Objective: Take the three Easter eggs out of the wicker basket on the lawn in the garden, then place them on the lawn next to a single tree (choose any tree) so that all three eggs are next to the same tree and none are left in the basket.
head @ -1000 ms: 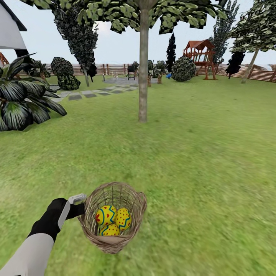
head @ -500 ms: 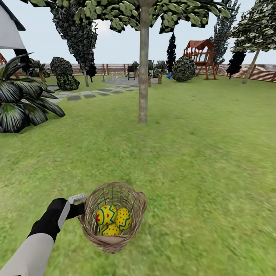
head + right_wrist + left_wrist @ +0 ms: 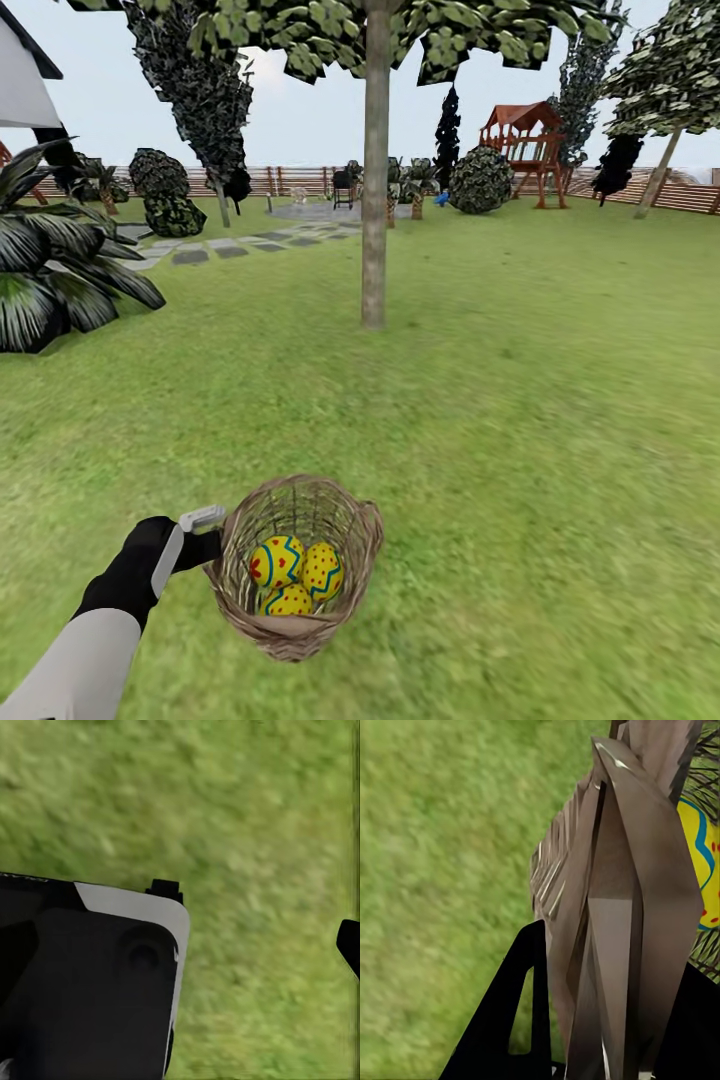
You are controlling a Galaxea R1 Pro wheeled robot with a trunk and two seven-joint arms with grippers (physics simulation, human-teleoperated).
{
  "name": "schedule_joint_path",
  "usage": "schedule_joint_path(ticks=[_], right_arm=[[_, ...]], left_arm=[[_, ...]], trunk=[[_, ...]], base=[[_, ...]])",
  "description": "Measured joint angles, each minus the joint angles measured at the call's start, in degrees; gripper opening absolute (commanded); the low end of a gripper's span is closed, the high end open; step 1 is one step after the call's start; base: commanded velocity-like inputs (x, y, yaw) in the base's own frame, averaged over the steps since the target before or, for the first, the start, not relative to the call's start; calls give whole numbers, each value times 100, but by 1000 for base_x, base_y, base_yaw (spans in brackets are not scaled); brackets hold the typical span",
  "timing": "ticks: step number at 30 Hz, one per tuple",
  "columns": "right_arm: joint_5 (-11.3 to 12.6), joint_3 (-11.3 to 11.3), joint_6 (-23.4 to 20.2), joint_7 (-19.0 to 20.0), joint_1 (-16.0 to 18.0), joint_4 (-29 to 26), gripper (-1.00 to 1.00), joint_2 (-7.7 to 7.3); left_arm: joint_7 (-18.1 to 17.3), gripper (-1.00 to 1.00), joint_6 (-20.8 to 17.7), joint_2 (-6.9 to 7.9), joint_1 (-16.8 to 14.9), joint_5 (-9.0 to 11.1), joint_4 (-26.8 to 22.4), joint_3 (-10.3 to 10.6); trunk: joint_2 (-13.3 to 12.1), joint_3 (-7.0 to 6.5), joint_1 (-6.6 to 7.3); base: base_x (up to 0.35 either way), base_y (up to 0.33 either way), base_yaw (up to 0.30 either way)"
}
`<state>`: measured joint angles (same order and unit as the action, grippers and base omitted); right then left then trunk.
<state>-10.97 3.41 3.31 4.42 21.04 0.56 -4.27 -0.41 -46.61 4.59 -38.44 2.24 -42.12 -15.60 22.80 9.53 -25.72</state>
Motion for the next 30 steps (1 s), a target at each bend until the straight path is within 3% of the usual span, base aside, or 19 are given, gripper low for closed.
schedule_joint_path(ticks=[30], right_arm=[[12, 0, -6, 7, -43, 56, 100, 34]], left_arm=[[0, -100, -4, -1, 0, -2, 8, 9]], trunk=[[0, 0, 0]], base=[[337, 0, 0]])
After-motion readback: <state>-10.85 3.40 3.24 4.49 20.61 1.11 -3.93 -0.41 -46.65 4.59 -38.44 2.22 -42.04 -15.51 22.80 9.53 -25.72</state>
